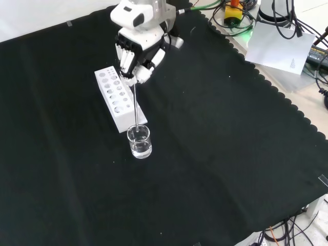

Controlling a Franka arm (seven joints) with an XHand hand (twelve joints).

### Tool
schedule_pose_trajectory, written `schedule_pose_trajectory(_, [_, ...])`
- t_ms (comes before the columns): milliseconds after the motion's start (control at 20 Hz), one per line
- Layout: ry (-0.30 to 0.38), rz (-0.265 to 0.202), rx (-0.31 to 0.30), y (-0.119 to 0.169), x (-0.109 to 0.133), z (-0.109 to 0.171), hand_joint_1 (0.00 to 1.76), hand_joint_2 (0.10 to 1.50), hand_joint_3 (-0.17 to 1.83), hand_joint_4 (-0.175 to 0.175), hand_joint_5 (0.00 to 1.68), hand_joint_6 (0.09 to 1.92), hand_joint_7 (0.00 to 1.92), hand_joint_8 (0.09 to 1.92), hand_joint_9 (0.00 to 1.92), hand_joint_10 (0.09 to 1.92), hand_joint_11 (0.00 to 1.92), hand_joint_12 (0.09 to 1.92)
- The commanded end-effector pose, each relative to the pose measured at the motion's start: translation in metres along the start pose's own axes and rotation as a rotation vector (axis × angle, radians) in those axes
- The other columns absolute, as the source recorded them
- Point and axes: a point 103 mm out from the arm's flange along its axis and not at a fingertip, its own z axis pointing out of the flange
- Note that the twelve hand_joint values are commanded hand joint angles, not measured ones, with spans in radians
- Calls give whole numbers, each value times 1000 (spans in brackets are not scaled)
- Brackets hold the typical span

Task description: Put the glass rod back on the white test tube rack.

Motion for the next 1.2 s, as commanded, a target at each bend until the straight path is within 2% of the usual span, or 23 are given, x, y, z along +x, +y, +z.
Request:
schedule_pose_trajectory(50, [38,39,-41,-20,1,-42,1281,1120,-3,-175,930,802,1040,1231,1488,1055,1585,775])
schedule_pose_trajectory(400, [35,65,-79,-32,-9,-73,1281,1120,-3,-175,931,801,1040,1231,1488,1055,1585,774])
schedule_pose_trajectory(650, [20,119,-75,-42,-37,-74,1281,1120,-3,-175,931,800,1040,1231,1489,1054,1585,774])
schedule_pose_trajectory(750, [-1,154,-56,-43,-51,-85,1281,1120,-2,-175,931,800,1040,1231,1489,1054,1585,774])
schedule_pose_trajectory(1200, [-3,220,-51,-65,-90,-68,1281,1119,-2,-175,932,800,1040,1231,1489,1054,1585,774])
